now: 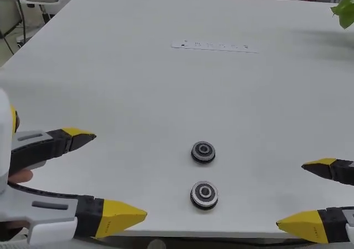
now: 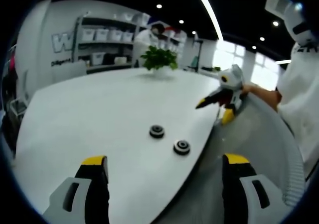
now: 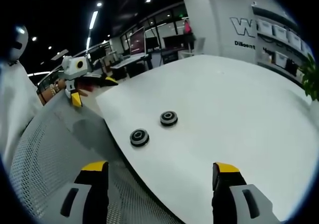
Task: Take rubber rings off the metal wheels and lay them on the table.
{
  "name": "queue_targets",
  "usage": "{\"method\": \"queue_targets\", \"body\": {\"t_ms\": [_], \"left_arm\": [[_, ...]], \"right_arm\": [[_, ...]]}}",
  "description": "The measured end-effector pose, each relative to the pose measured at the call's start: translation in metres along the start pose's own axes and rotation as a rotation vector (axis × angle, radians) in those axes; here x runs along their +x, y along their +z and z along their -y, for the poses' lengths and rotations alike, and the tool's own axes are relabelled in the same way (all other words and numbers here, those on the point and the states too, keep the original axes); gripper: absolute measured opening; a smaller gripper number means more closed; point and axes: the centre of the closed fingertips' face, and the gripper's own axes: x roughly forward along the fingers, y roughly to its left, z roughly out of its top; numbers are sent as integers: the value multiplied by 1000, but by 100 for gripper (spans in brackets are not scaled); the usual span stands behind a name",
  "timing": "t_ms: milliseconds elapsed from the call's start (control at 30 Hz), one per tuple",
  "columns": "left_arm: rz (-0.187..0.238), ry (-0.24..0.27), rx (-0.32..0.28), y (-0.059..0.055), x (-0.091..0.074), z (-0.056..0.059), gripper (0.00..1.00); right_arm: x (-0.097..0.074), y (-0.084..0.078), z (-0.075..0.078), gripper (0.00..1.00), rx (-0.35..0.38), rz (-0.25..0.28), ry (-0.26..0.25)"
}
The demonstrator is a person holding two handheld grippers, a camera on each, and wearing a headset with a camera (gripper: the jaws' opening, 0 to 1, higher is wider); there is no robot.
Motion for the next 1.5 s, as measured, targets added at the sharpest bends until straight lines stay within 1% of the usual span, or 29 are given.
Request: {"method": "queue_targets", "body": {"t_ms": [133,200,333,500,567,667,767,833,900,1033,1100,1133,1200,1267,1367,1467,1500], "left_arm": [[-9,-14,20,3,3,2,96],[-9,-18,26,5,5,2,96],[-11,-34,45,8,9,7,96],[-18,-58,69,11,12,10,96],[-21,-63,80,13,13,10,96],[-23,-68,97,16,14,10,96],[-17,-67,118,22,16,8,96],[-18,-71,127,23,17,8,96],[-23,-76,142,24,20,10,95],[-34,-91,179,28,24,15,95],[-34,-93,189,31,26,16,95],[-28,-95,199,35,28,16,95],[-17,-109,214,39,31,19,95],[-17,-133,224,44,34,22,94],[-34,-162,295,50,42,29,94],[-20,-183,330,59,52,34,93],[-26,-192,338,61,57,35,92]], "right_arm": [[-1,2,1,85,-7,2,-2],[-1,1,1,85,-10,-5,-4],[-2,2,0,84,-14,-2,-3],[-4,9,1,84,-28,7,-8],[-4,13,-1,84,-31,14,1],[-4,18,-2,84,-54,7,8],[-3,27,-1,84,-74,13,10],[-3,31,0,83,-86,17,10],[-3,37,1,83,-97,19,10],[-1,48,-1,82,-135,22,26],[1,55,-1,82,-153,27,33],[2,58,-2,83,-160,31,38],[6,64,-5,83,-184,31,53],[10,68,-7,83,-207,26,64],[18,76,-11,83,-243,23,87],[26,84,-15,82,-269,32,105],[28,86,-16,81,-274,33,111]]}}
